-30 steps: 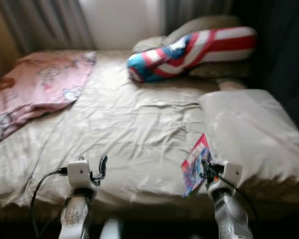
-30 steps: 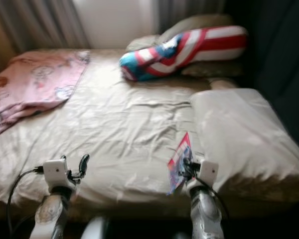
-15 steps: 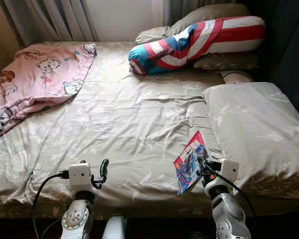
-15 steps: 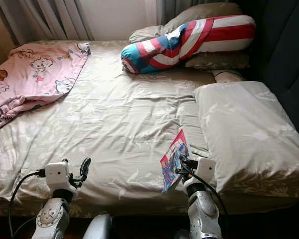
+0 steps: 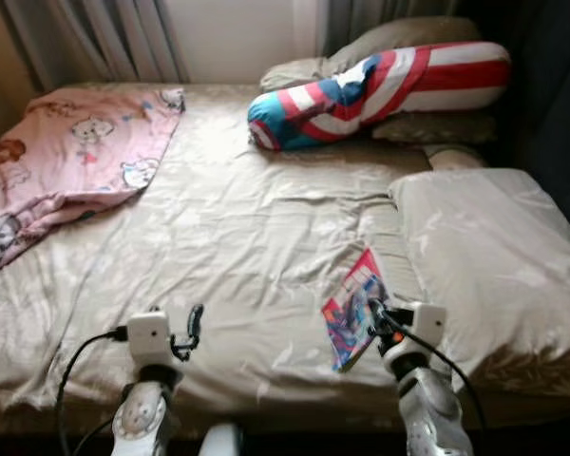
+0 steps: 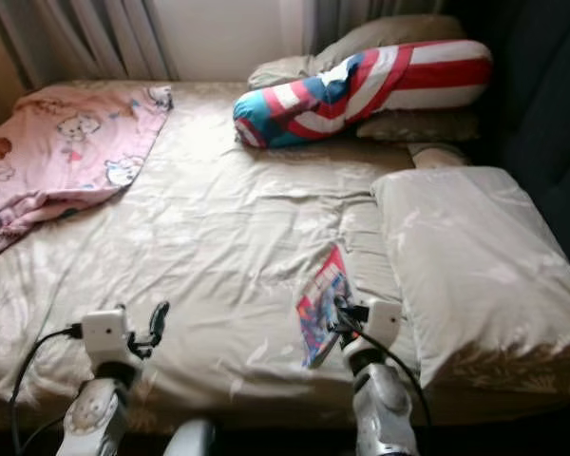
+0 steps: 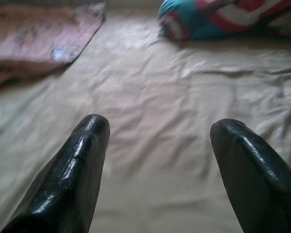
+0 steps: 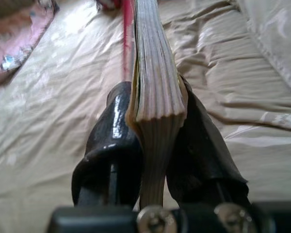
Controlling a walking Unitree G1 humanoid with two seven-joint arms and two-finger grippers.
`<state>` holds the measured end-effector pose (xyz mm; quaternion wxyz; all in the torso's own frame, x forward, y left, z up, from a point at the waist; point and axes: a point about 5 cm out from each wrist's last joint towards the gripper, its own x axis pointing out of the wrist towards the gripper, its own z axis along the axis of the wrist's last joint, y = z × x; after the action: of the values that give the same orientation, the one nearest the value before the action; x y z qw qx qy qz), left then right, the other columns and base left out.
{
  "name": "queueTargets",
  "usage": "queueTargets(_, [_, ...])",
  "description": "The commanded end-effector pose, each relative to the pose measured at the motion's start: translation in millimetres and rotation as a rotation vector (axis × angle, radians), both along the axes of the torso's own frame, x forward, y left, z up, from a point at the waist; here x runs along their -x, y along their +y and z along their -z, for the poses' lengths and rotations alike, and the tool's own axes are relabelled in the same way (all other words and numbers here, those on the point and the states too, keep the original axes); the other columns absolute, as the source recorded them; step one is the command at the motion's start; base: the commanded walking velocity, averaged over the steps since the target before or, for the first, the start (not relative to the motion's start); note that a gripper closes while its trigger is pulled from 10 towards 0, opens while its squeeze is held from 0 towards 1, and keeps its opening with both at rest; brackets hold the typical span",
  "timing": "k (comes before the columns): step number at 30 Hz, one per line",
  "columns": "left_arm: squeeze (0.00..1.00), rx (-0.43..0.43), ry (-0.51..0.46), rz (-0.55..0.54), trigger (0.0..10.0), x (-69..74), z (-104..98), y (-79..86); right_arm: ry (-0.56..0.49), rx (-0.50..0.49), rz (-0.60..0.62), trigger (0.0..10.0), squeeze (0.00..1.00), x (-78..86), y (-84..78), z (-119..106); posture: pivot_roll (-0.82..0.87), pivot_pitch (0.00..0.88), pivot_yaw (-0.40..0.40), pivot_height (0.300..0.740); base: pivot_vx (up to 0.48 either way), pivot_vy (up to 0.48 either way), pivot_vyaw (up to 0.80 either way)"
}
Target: Clean up the room
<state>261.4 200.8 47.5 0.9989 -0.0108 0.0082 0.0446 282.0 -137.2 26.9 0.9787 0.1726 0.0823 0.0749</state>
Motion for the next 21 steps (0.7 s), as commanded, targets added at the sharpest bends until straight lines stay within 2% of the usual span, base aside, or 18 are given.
queueTargets(1, [0.0,0.007,0.014,0.013,10.0,0.7,2.4,-5.2,-0.034,0.01,0.017,10.0,0.0,-3.1,-7.3,-7.0,-0.06,0.079,0.024,0.651,0.341,0.0,0.0])
queueTargets(4, [0.0,0.002,0.017,0.01,10.0,-0.4,2.2,-4.5,-0.035,0.005,0.006,10.0,0.0,-3.0,-5.7,-7.2,-0.06,0.08,0.024,0.651,0.256,0.0,0.0])
queueTargets(13, [0.0,0.002,0.011,0.015,10.0,-1.9,0.4,-6.4,-0.011,-0.002,-0.026,10.0,0.0,-5.9,-0.3,-5.7,-0.06,0.087,0.026,0.651,0.0,0.0,0.0])
queueTargets(15, [0.0,0.001,0.008,0.016,10.0,-1.6,-0.3,-6.1,0.004,-0.011,-0.031,10.0,0.0,-12.6,0.2,-5.9,-0.05,0.092,0.029,0.651,0.0,0.0,0.0])
queueTargets(17, [0.0,-0.002,0.007,0.016,10.0,-0.8,-1.0,-4.9,0.021,-0.071,-0.02,10.0,0.0,-19.7,1.5,-7.5,-0.05,0.098,0.032,0.651,0.0,0.0,0.0])
queueTargets(21, [0.0,-0.006,0.006,0.016,10.0,0.1,-1.9,-3.7,0.045,-0.118,-0.023,10.0,0.0,-26.8,3.1,-9.2,-0.03,0.104,0.035,0.651,0.0,0.0,0.0])
